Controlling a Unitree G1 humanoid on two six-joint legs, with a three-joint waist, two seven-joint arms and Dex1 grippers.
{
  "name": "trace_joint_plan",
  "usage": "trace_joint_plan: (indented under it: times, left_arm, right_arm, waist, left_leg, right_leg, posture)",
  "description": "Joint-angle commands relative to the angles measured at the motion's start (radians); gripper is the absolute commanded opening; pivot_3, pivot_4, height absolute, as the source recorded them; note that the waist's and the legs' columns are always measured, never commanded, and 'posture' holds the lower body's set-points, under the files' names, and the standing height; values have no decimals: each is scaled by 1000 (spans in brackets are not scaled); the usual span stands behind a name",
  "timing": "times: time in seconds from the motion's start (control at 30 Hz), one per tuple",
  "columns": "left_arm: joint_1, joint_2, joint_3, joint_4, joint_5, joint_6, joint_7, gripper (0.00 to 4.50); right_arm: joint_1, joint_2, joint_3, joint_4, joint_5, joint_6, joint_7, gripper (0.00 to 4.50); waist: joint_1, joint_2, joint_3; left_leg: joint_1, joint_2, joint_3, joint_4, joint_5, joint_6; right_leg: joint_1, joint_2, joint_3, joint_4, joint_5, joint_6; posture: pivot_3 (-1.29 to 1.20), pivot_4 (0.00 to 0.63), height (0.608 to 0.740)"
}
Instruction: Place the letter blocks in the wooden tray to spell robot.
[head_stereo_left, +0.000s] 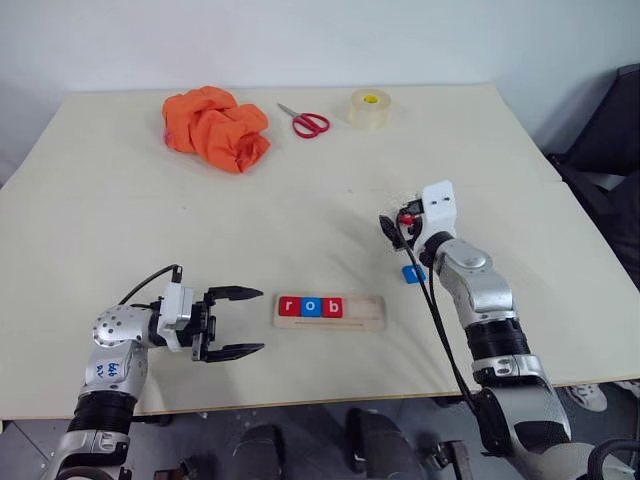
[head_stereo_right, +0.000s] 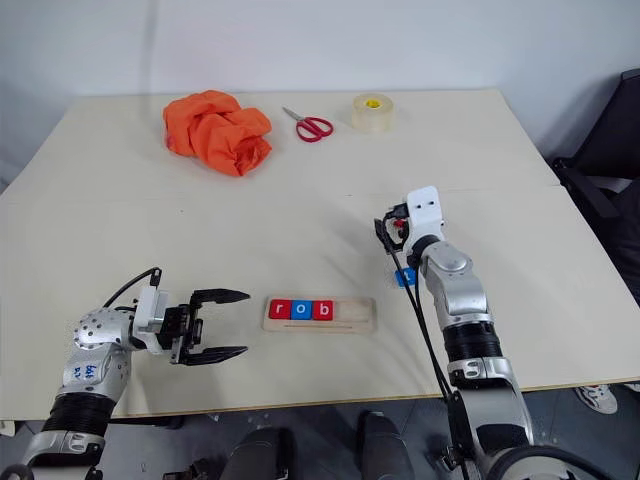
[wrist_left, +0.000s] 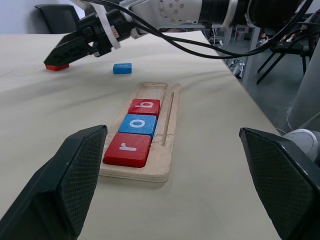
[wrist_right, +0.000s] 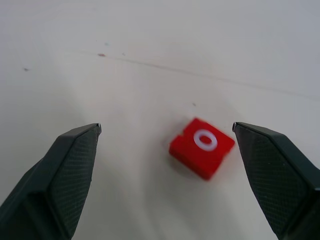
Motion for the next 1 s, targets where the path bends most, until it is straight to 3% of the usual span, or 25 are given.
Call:
trace_joint_plan:
  times: [0.03, 0.23, 0.47, 0.8, 1.0]
  left_arm:
    - [8, -5, 17, -29, -10, -2, 5, 4500]
    - [7, -5, 16, -25, -11, 2, 2, 4500]
    - [-7, -7, 12, -17, -9, 6, -3, 4500]
    - [11, 0, 20, -39, -12, 14, -2, 4500]
    - [36, 4, 29, -67, -15, 20, 9, 4500]
  right_arm:
    - [33, 14, -20, -123, 1, 53, -44, 4429]
    - [124, 27, -10, -248, 7, 126, -56, 4429]
    - [122, -1, -19, -231, 7, 131, -25, 4429]
    - [0, -136, 7, 54, -25, -9, 146, 4429]
    - [-116, -149, 12, 279, -55, -131, 191, 4429]
  waist:
    - [0, 0, 0]
    - [1, 0, 0]
    - [0, 0, 0]
    - [0, 0, 0]
    - [-3, 0, 0]
  left_leg:
    - [0, 0, 0, 0, 0, 0]
    - [0, 0, 0, 0, 0, 0]
    - [0, 0, 0, 0, 0, 0]
    - [0, 0, 0, 0, 0, 0]
    - [0, 0, 0, 0, 0, 0]
  right_leg:
    - [0, 0, 0, 0, 0, 0]
    - [0, 0, 0, -1, 0, 0]
    - [0, 0, 0, -1, 0, 0]
    - [0, 0, 0, -1, 0, 0]
    - [0, 0, 0, -1, 0, 0]
  posture:
    - [0, 150, 740]
    - [0, 150, 740]
    - [0, 150, 740]
    - [0, 150, 740]
    - [0, 150, 740]
